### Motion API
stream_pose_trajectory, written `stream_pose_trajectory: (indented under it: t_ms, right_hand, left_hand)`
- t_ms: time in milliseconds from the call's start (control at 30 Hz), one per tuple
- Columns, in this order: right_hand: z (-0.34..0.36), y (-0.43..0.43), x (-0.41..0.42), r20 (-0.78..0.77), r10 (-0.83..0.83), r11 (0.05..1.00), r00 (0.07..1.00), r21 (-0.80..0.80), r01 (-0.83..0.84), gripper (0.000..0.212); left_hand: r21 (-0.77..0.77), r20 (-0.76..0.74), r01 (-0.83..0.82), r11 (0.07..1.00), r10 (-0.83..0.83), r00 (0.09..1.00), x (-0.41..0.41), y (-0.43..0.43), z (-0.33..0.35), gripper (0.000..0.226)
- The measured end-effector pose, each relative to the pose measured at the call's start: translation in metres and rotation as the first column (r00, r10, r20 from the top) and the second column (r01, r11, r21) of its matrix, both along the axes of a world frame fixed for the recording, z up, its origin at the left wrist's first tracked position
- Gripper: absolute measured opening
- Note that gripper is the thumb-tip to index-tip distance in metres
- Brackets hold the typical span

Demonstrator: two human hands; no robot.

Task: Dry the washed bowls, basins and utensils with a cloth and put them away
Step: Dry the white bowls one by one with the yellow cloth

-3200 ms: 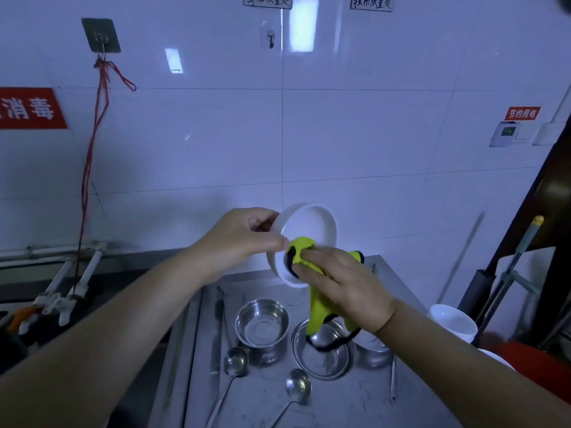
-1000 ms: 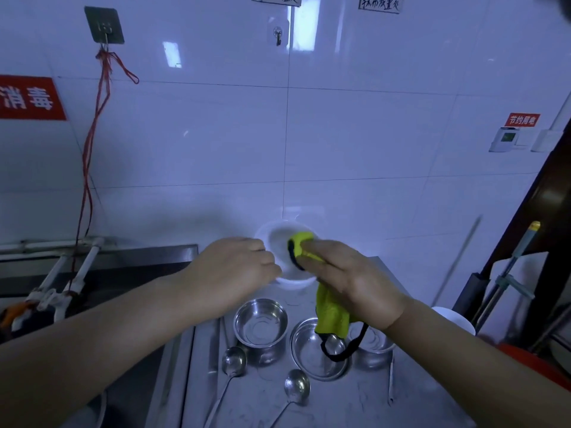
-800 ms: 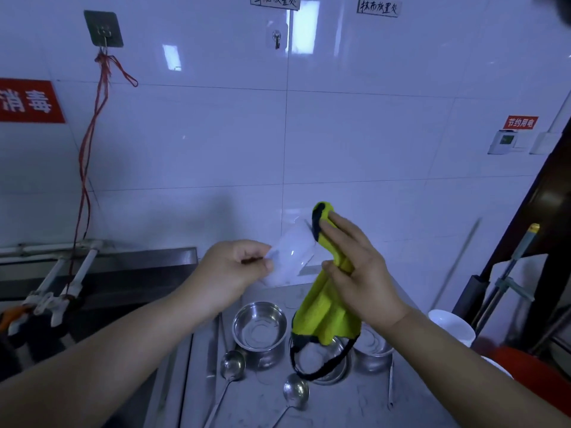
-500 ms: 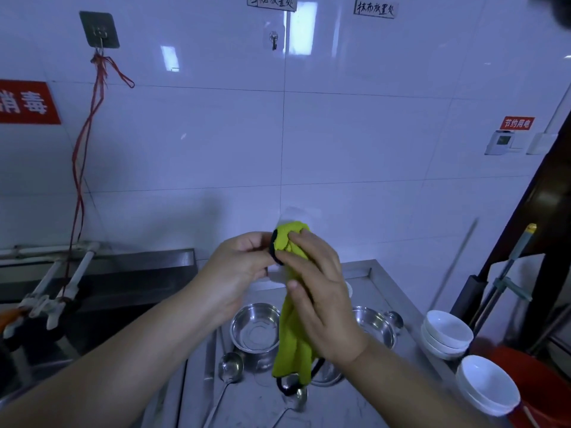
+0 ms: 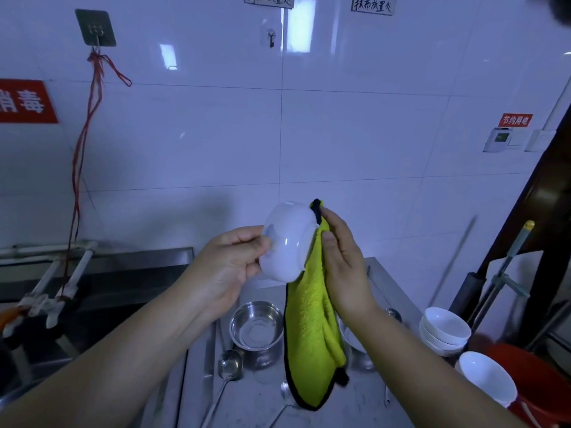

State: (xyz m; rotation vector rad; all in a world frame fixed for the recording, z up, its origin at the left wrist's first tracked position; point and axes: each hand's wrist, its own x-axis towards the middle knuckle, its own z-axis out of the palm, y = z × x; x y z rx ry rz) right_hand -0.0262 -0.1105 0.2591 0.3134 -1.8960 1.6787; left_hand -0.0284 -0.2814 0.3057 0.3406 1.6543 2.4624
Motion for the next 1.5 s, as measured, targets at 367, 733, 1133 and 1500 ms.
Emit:
stream_pose_trajectory:
  t_ms: [367,733,1133,1500]
  right_hand:
    - [-0.017,0.005,0.012,-0.374,-0.063,0.853,0.925,0.462,0.245,0.043]
    - [0.023,-0.019,0.006,-0.320,-0.149,0.941,0.936,0.246,0.234,0.039]
    - [-0.021,-0.021,0.007,-0.271,-0.029,0.917,0.962,0.377,0.134,0.051]
    - [-0.023,-0.033,-0.002,-0.365,-0.006,0.850,0.931,0.488,0.197,0.049]
  left_hand:
    - [0.142,0.047,0.015,0.990,-0.022,0.999,-0.010,-0.005,0.010,0.012]
    - [0.051,0.061,-0.085,0.995,0.082,0.995,-0.002,0.023,0.013,0.017]
    - [0.349,0.253,-0.034,0.936,-0.059,0.966,-0.006,0.030,0.008,0.016]
    - [0.320,0.291,-0.082,0.944,-0.015,0.956,-0.009,0.038,-0.007,0.010]
